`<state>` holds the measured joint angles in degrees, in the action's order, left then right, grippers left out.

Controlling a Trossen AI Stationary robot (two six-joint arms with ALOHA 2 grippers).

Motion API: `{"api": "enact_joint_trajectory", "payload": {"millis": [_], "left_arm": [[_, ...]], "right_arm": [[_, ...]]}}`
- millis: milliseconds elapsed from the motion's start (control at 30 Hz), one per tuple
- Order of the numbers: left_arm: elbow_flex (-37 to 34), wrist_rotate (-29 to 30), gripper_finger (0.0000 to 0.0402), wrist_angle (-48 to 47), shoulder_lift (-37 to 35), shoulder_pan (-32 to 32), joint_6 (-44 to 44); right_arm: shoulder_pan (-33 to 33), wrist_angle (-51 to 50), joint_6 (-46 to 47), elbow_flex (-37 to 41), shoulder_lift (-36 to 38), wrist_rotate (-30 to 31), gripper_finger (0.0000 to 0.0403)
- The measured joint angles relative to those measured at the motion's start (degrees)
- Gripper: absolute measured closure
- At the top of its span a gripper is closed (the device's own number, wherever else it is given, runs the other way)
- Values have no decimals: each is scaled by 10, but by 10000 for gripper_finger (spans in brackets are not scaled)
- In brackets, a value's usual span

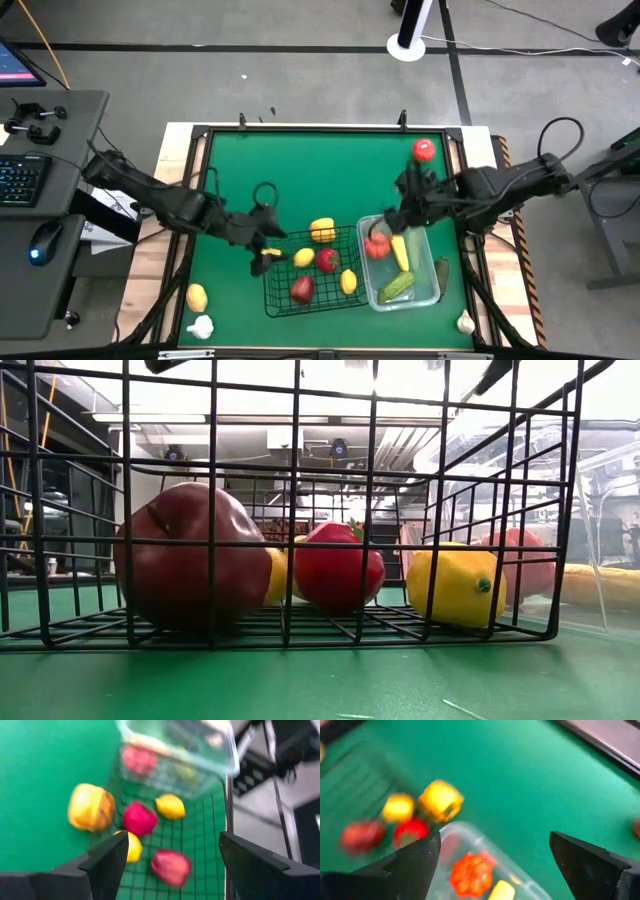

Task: Sort produce into baskets
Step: Put the tomato into the wire basket

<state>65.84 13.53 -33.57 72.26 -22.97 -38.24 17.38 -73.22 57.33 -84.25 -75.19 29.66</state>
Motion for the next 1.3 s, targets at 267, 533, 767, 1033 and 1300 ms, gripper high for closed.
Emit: {"api": "enact_joint_trajectory", "payload": {"millis": [267, 533, 767, 1033, 1300], "left_arm": [[0, 159, 104, -8, -117, 1, -12], [0, 178, 104, -15, -182, 1, 15], [-5, 214, 104, -43, -185, 1, 25], [-6, 290, 104, -88, -175, 9, 38], [-6, 327, 104, -86, -175, 78, 44]], "right_arm": [[-156, -130, 138, 7, 1, 37, 38], [-381, -47, 146, 157, 0, -21, 38], [-500, 107, 176, 291, 6, -61, 38], [-621, 237, 152, 331, -7, -33, 38], [-690, 307, 69, 332, -57, -47, 38]]}}
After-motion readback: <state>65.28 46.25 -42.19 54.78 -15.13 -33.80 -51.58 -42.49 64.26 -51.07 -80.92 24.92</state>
